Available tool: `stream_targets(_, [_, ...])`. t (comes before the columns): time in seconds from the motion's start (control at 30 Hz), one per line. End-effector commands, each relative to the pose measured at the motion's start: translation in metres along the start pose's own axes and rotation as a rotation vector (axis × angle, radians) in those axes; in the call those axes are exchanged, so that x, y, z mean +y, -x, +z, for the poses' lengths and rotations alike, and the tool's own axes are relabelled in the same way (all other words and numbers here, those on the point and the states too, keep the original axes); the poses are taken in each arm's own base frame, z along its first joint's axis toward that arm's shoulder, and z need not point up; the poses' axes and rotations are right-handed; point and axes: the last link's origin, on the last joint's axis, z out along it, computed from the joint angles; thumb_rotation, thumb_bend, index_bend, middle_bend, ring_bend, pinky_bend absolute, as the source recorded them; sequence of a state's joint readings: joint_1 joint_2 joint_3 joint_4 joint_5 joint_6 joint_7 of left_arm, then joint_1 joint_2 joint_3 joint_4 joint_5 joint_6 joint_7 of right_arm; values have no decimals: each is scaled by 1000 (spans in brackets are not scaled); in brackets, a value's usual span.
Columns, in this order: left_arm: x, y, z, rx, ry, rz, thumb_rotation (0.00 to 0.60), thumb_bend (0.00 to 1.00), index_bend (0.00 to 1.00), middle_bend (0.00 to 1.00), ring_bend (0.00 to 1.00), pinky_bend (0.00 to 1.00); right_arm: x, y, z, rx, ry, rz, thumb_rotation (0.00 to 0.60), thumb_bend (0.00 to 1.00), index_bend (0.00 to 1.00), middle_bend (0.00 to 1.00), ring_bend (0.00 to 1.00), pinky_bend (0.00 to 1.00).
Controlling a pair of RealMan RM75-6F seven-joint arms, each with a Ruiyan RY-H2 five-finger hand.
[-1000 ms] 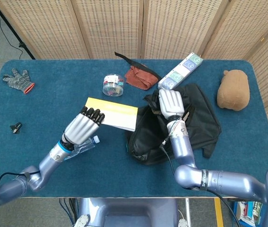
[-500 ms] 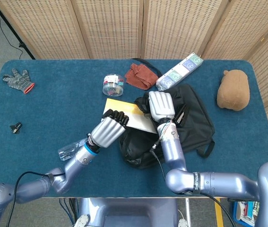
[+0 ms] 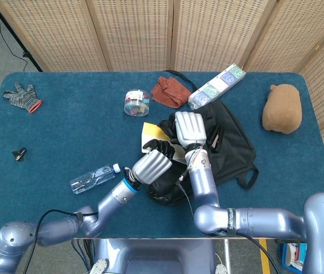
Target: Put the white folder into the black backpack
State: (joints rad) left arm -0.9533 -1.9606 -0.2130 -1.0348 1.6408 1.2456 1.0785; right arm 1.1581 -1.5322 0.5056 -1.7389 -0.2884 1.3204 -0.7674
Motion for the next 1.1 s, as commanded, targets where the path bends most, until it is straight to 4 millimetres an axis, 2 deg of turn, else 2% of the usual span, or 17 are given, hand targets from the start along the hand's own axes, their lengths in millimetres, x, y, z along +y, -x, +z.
stream_targets(0.03, [7,1,3,0,26,33,600,632,861,693,633,729,-1,-1,0,1,-2,2,600,749,641,663,742,889])
stream_targets(0.4, [39,-1,17,7,110,77,600,632,861,693,632,729,-12,-5,-6,-8,-28,20,600,749,641,663,742,889])
stream_targets(0.53, [50,-7,21,10,112,62,600,632,861,693,631,729,-10,-4,-6,-4,-27,10,600,749,641,663,742,889])
stream_targets(0.73, [59,-6,25,-3,121,65,600,631,861,693,617,728,-8,-7,-6,-2,-28,13,600,749,641,663,742,889])
stream_targets(0.83, [63,-5,28,-14,122,62,600,628,855,676,576,728,-8,-9,-7,6,-31,7,600,750,641,663,742,889])
stream_targets(0.87, [64,-5,29,-19,121,55,600,622,834,647,546,721,-8,-10,-8,9,-31,7,600,749,641,663,742,889])
stream_targets(0.93, [64,-4,28,-29,119,42,600,588,720,517,441,664,-6,-12,-7,17,-24,6,600,749,641,663,742,889])
stream_targets(1.0, [60,-3,28,-31,111,35,600,523,506,289,277,581,-3,-14,-6,18,-20,7,600,749,641,663,742,889])
stream_targets(1.1, [51,-2,25,-46,93,-3,600,436,271,107,166,546,1,-15,-4,20,-10,8,600,749,641,663,742,889])
